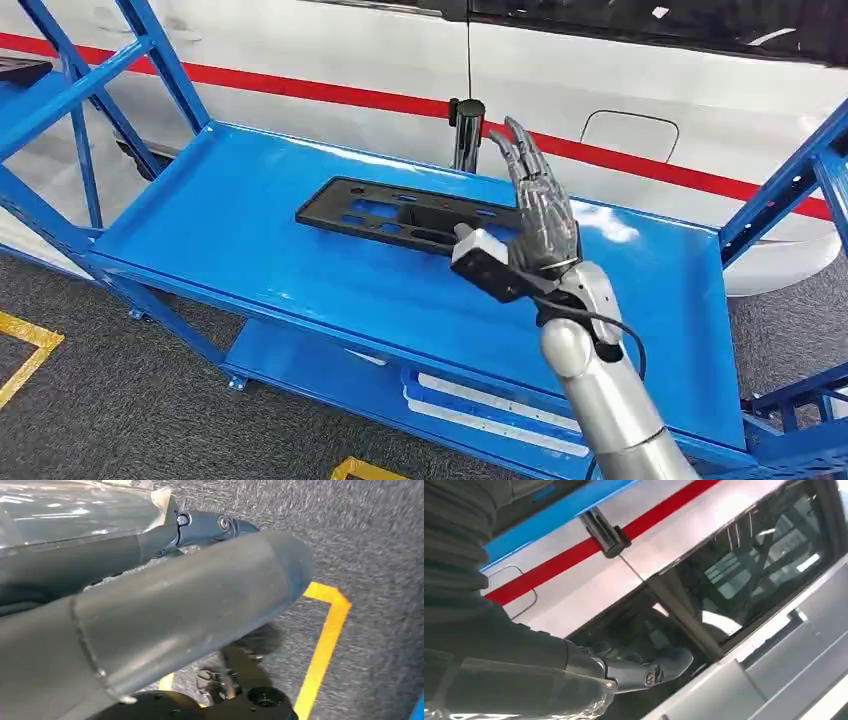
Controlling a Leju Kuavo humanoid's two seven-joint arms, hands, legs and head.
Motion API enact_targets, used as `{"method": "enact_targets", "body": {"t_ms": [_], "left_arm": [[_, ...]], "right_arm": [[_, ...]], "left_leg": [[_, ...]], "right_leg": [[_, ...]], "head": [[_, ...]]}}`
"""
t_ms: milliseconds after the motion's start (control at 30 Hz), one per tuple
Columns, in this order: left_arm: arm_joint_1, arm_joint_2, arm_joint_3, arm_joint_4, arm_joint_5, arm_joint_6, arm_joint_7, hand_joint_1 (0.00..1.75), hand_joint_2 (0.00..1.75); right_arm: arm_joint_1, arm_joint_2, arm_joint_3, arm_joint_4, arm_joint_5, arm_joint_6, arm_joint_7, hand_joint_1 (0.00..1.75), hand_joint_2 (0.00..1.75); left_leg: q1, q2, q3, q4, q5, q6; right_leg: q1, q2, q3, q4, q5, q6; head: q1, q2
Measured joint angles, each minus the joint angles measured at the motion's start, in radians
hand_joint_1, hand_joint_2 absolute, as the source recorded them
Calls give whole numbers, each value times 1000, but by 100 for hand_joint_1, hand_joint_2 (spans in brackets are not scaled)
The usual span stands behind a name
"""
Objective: Take the parts from the cabinet and place them on the table.
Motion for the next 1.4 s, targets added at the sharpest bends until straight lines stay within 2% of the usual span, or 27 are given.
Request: {"method": "enact_targets", "body": {"t_ms": [33,67,100,133,167,267,300,433,767,800,833,900,1100,1300,1400], "left_arm": [[2,1,0,3,-1,1,16,0,0],[7,1,0,4,-1,3,34,0,0],[13,1,0,5,0,7,52,0,0],[17,0,0,6,0,10,64,0,0],[18,-1,0,7,0,10,73,0,0],[18,-1,0,7,0,10,80,0,0],[18,-1,0,7,0,11,82,0,0],[18,-2,0,7,0,11,89,0,0],[19,-2,0,7,-2,13,97,0,0],[21,-2,0,7,-12,21,113,0,0],[23,-2,0,7,-24,22,116,0,0],[23,-6,4,7,-42,31,113,0,0],[21,-10,11,7,-50,31,110,0,0],[22,-11,12,7,-51,31,109,0,0],[22,-12,12,7,-62,29,100,0,0]], "right_arm": [[30,-5,16,-17,21,1,-3,0,175],[57,-10,31,-30,40,5,-6,0,175],[85,-17,48,-46,60,12,-13,0,175],[109,-26,64,-57,76,12,-18,0,175],[128,-33,82,-64,88,11,-22,0,175],[170,-48,119,-72,103,8,-26,0,175],[176,-51,125,-74,104,8,-27,0,175],[184,-63,142,-79,109,11,-28,0,175],[187,-66,152,-79,124,13,-29,0,175],[193,-72,180,-78,223,10,-11,0,175],[199,-81,227,-59,321,6,9,0,175],[143,-78,308,93,385,-13,48,0,175],[85,-37,321,201,414,-28,62,0,175],[62,-19,321,250,418,-29,65,0,175],[54,-13,322,272,448,-38,87,0,175]], "left_leg": [[-5,0,1,-1,-42,5],[-6,-4,12,-1,-19,11],[-7,-4,12,-3,-13,11],[-1,-4,15,-11,-3,-3],[-5,-5,15,-10,-5,-7],[-16,-8,15,-10,-11,2],[-17,-8,16,-10,-13,5],[-21,-8,21,-10,-19,14],[-21,-8,23,-10,-18,15],[-23,-7,24,-10,-18,16],[-23,-7,25,-10,-17,16],[-23,-7,26,-10,-17,17],[-21,-6,31,-10,-17,17],[-19,-6,32,-11,-15,14],[-18,-6,32,-11,-13,14]], "right_leg": [[4,1,-7,-1,-5,8],[6,1,-8,-1,-10,15],[7,1,-6,-4,-13,19],[16,0,-3,5,-17,12],[15,0,1,-1,-17,13],[15,-3,1,-9,-18,14],[14,-3,2,-11,-20,18],[12,-3,-1,-17,-23,21],[11,-3,1,-17,-23,22],[9,-3,2,-17,-22,23],[9,-3,3,-17,-21,23],[9,-3,5,-17,-20,25],[10,-3,8,-17,-20,25],[13,-3,9,-17,-21,22],[13,-3,9,-17,-19,22]], "head": [[-3,0],[-3,0],[-2,0],[-1,0],[-2,0],[-2,0],[-1,0],[-1,0],[-1,0],[-1,0],[-2,0],[-1,0],[-2,0],[-1,0],[-2,0]]}}
